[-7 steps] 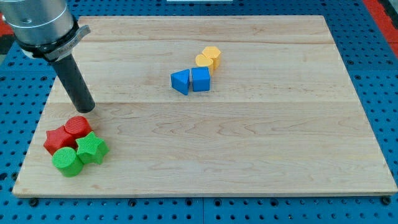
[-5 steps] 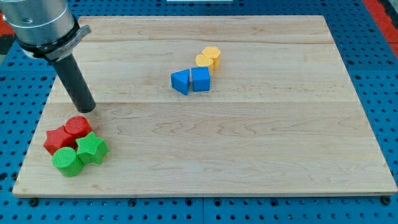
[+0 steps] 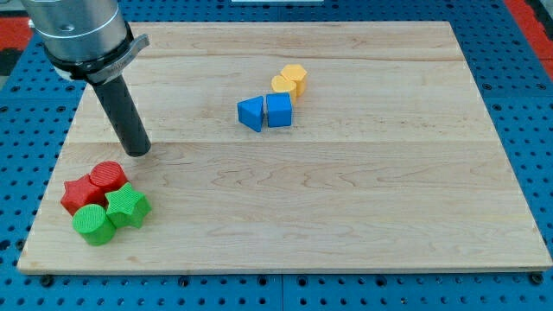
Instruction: Separate the yellow heart from the yellow hexagon
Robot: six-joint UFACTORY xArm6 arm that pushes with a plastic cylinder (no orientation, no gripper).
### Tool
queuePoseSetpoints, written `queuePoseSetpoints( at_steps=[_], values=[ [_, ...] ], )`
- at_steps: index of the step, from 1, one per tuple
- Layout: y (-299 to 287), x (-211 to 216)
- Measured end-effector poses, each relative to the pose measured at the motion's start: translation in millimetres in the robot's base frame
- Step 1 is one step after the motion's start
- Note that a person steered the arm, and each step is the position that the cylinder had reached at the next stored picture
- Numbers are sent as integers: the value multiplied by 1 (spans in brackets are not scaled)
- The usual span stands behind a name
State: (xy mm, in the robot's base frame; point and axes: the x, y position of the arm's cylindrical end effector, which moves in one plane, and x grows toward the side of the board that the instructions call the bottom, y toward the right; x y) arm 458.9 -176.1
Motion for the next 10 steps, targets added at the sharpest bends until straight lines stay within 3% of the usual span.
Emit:
queuePoseSetpoints(
  at_steps=[1,3,4,6,8,10],
  values=[
    [64,-24],
    [145,6],
    [190,-10],
    [190,-56],
    [247,-46],
    [151,-134]
  ],
)
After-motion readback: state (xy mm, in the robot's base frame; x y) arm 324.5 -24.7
